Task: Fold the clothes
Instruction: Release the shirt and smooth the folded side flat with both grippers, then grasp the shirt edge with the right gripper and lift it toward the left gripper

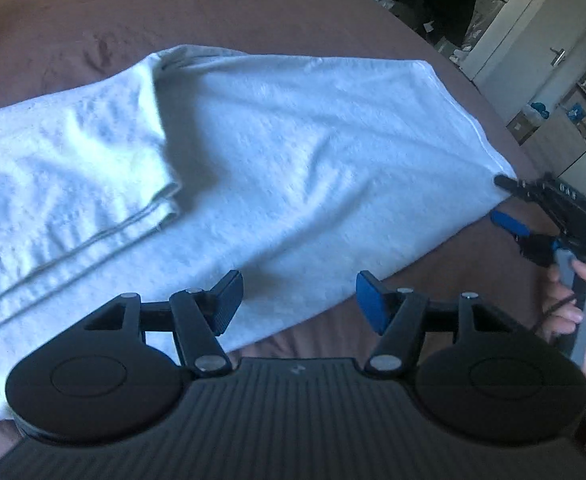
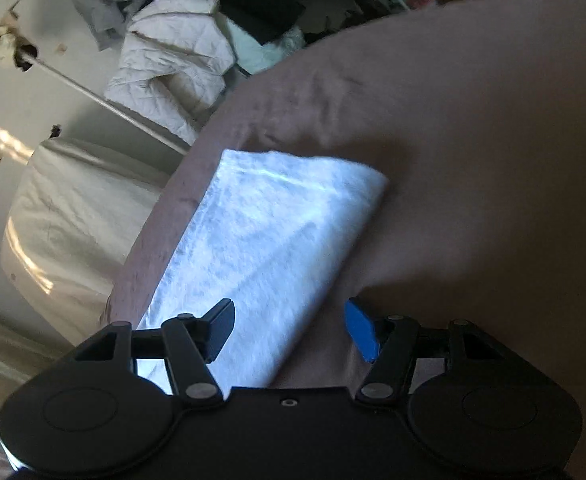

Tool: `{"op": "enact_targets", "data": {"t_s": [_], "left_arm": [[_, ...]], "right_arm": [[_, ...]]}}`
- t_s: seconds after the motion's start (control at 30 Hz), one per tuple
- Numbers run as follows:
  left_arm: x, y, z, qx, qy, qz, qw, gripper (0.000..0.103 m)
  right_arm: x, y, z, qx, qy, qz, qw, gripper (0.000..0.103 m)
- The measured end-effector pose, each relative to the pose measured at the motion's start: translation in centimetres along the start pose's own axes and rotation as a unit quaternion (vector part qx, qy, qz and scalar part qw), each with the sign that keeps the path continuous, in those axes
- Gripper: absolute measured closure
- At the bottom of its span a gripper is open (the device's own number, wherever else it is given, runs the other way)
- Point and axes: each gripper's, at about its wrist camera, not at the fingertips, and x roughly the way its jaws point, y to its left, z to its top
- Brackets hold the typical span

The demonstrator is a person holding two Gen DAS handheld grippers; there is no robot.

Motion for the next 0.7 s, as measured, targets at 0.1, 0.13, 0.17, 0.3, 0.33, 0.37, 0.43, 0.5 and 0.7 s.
{"op": "enact_targets", "data": {"t_s": [0.1,0.13,0.17,0.3,0.33,0.37,0.43,0.5,0.7], "left_arm": [[0.7,-0.8,0.0,-0.003,-0.002,0.004,1.0000,0.041],[0.6,-0.8,0.0,-0.012,-0.013,-0.006,0.9998,0.041],[0.3,-0.6,0.1,-0.026,-0.029,-0.022,0.9990,0.041],[-0.2,-1.3,0.9,-0.028,-0.065,-0.037,0.9968,0.041],[0.1,-1.6,1.0,-0.019,-0.057,-0.021,0.9979,0.041],[0.6,-1.7,1.1,-0.013,-0.043,-0.007,0.9990,0.041],[1.9,-1.6,0.5,-0.007,-0.002,0.014,0.9999,0.040],[2.7,-1.6,-0.7,0.002,0.005,0.025,0.9997,0.040],[2.7,-2.5,-1.2,0.036,0.006,0.046,0.9983,0.039]], "right_arm": [[2.5,-0.2,1.0,-0.013,-0.027,0.008,1.000,0.038],[3.0,0.0,1.4,-0.011,-0.034,0.008,0.999,0.040],[3.4,0.1,1.8,-0.009,-0.040,0.008,0.999,0.045],[2.8,1.6,3.4,-0.062,-0.046,-0.011,0.997,0.097],[1.9,2.2,3.7,-0.084,-0.058,-0.008,0.995,0.099],[1.0,2.9,4.1,-0.103,-0.071,-0.003,0.992,0.100],[0.4,3.9,4.6,-0.131,-0.082,-0.007,0.988,0.100],[0.8,4.0,4.4,-0.149,-0.078,-0.025,0.985,0.100],[2.2,2.1,3.6,-0.131,-0.058,-0.059,0.988,0.100]]}}
